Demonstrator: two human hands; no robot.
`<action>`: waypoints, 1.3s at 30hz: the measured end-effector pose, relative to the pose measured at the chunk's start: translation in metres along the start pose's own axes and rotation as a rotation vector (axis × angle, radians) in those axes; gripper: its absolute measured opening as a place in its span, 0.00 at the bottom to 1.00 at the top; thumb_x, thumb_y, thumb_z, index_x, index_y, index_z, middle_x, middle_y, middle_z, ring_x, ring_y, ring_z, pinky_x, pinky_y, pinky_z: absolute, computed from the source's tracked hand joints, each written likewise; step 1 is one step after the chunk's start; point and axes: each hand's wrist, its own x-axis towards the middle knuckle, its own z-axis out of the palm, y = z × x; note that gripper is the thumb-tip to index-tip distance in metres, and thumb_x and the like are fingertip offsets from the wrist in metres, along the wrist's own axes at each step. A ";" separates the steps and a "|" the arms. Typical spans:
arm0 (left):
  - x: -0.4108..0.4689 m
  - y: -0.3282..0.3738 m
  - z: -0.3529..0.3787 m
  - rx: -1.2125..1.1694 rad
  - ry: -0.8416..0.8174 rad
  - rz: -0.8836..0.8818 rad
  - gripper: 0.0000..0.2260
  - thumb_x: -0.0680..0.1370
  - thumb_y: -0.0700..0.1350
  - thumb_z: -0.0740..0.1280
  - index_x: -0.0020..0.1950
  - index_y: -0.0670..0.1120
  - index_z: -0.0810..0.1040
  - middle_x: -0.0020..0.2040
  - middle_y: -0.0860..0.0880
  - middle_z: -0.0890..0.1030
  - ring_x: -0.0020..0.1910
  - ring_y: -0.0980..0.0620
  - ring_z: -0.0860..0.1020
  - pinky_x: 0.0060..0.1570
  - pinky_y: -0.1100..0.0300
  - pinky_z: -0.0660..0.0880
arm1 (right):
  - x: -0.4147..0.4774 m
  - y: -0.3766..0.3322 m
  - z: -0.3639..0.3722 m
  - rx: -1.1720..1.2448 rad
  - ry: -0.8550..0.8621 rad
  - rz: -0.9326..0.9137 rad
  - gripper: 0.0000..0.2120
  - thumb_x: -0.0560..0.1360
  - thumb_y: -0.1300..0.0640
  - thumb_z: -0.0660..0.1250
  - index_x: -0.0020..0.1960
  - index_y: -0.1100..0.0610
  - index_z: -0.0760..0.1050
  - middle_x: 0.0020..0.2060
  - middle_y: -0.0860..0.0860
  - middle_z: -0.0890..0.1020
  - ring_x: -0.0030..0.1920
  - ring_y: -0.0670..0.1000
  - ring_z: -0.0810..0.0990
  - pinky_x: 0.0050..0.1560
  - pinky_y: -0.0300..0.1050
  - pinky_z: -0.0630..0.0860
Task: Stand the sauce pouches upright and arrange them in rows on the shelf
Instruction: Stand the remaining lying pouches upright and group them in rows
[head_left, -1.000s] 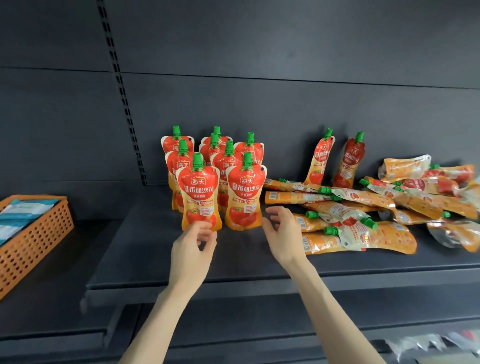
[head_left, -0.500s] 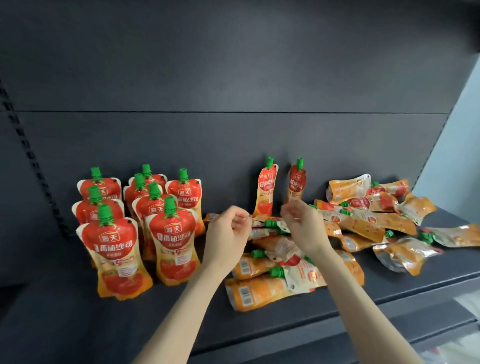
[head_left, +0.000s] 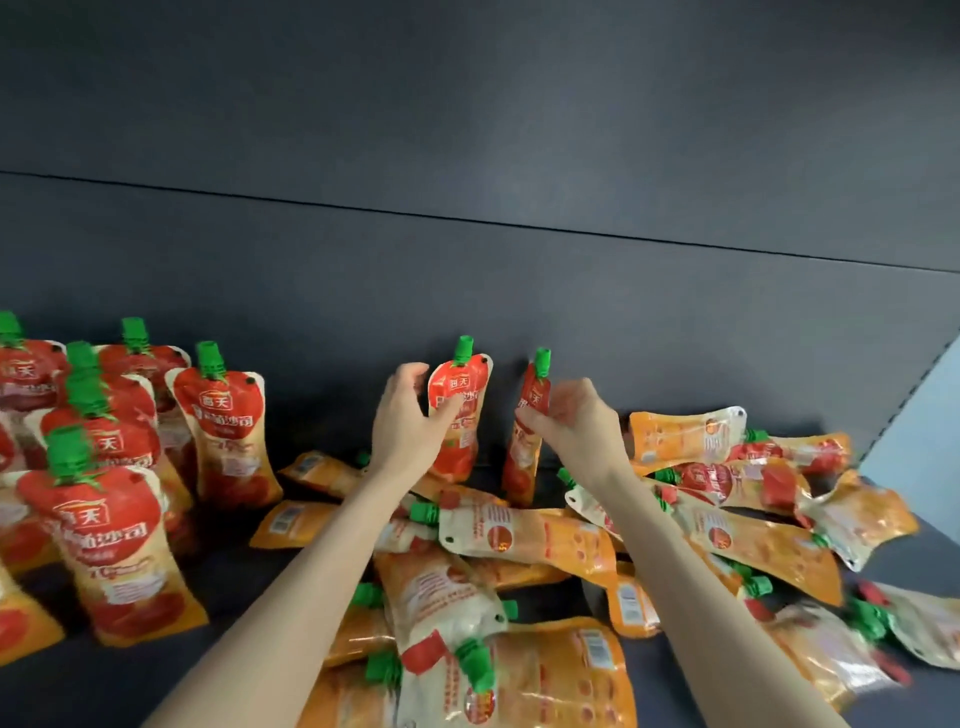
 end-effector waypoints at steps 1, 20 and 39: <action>0.004 0.002 0.003 0.001 -0.006 -0.004 0.19 0.73 0.51 0.70 0.59 0.46 0.72 0.56 0.49 0.77 0.55 0.51 0.76 0.55 0.52 0.75 | 0.004 0.000 0.002 0.004 -0.031 -0.003 0.21 0.69 0.46 0.72 0.55 0.56 0.70 0.47 0.49 0.80 0.47 0.49 0.79 0.43 0.41 0.75; 0.021 -0.020 0.020 -0.078 -0.231 -0.110 0.22 0.69 0.45 0.75 0.61 0.46 0.75 0.55 0.49 0.81 0.55 0.51 0.78 0.55 0.53 0.76 | 0.047 0.031 0.008 0.108 -0.207 -0.015 0.25 0.65 0.58 0.77 0.58 0.56 0.70 0.50 0.49 0.78 0.50 0.49 0.79 0.53 0.45 0.77; 0.028 -0.027 0.016 0.016 -0.265 -0.110 0.24 0.70 0.47 0.75 0.63 0.46 0.73 0.58 0.48 0.80 0.56 0.51 0.78 0.55 0.53 0.76 | 0.056 0.043 0.008 0.184 -0.233 -0.020 0.27 0.66 0.59 0.76 0.59 0.54 0.67 0.53 0.49 0.78 0.54 0.50 0.79 0.57 0.49 0.78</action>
